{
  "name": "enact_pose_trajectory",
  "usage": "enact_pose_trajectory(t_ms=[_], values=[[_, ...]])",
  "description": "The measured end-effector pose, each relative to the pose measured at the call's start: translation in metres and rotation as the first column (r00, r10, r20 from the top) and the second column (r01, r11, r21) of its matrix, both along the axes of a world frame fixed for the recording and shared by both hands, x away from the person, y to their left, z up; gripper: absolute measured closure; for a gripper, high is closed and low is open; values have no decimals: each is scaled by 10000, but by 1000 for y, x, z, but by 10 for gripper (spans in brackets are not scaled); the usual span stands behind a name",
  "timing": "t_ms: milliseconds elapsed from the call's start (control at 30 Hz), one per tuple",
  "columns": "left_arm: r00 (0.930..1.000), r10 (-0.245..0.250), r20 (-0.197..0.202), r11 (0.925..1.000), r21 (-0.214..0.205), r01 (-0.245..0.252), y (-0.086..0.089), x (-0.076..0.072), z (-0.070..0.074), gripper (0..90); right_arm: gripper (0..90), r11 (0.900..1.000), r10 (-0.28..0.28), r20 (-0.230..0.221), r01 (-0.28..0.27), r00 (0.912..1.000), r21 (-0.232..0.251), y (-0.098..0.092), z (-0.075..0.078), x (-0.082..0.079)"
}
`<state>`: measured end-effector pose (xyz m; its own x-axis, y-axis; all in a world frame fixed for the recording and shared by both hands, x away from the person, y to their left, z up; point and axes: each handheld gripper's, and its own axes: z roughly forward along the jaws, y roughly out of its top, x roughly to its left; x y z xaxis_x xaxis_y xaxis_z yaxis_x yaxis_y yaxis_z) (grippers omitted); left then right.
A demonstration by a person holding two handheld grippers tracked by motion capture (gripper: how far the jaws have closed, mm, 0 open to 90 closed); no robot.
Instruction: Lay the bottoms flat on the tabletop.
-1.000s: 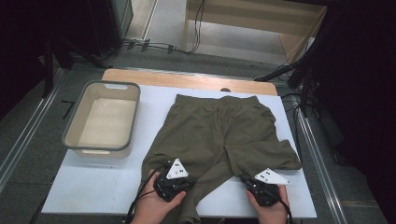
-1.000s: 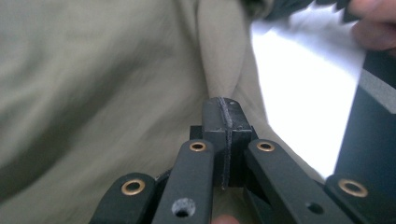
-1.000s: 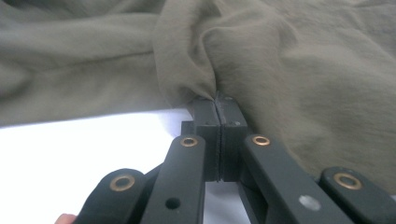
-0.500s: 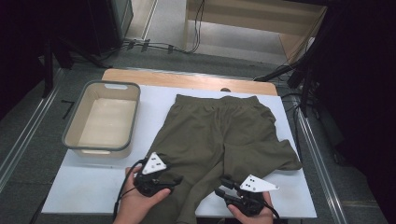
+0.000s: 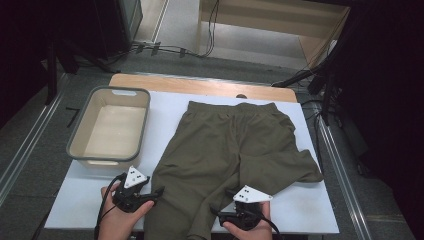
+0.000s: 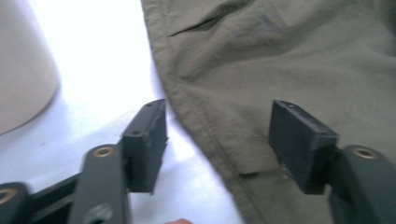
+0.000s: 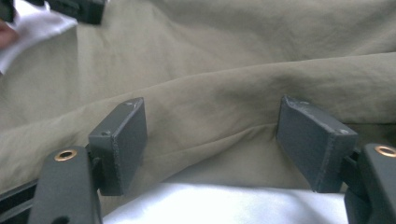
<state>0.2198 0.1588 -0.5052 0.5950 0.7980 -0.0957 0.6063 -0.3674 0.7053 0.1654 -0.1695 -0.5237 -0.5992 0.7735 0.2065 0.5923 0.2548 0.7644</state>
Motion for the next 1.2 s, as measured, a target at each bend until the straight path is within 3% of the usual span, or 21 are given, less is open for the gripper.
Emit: enact_pose_trajectory(t_ms=[133,267,367,433,500,667,867,933,1033,1067,1133,1200], values=[[10000,-81,39,9997,213,81,-2,-4,1,533,312,9970,187,66,-181,9998,-756,9,-1,-2],[9993,-331,-143,9992,219,334,-4,-8,1,730,456,9862,308,500,-222,9983,-1638,15,0,-7],[9983,-492,-327,9987,119,496,-5,-9,1,843,661,9862,351,441,-275,9984,-1632,15,2,-10],[9977,-596,-315,9979,231,603,-6,-9,2,868,800,9855,520,351,-456,9980,-1635,13,3,-10],[9970,-685,-364,9973,248,695,-5,-9,3,872,855,9892,701,104,-682,9975,-1297,9,3,-9],[9964,-610,-581,9981,60,614,3,-7,4,875,866,9884,804,135,-780,9967,-1303,-5,6,-16],[9986,-240,-467,9996,118,246,16,-6,8,877,867,9890,590,-65,-594,9982,-1358,-34,8,-32],[9973,-343,-656,9991,-253,327,20,-6,8,877,866,9902,573,-112,-583,9983,-1272,-42,8,-34],[9980,-364,-522,9993,83,369,17,-8,7,876,858,9883,695,-82,-700,9975,-1352,-43,8,-38],[9985,-338,-441,9993,153,345,16,-8,7,875,838,9878,700,-1,-693,9975,-1392,-43,9,-40],[9988,-321,-361,9995,-24,320,18,-8,7,854,667,9903,881,260,-848,9958,-1104,-45,12,-40],[9993,-266,-276,9993,-276,258,19,-9,8,687,445,9937,864,237,-844,9960,-735,-50,16,-37]])
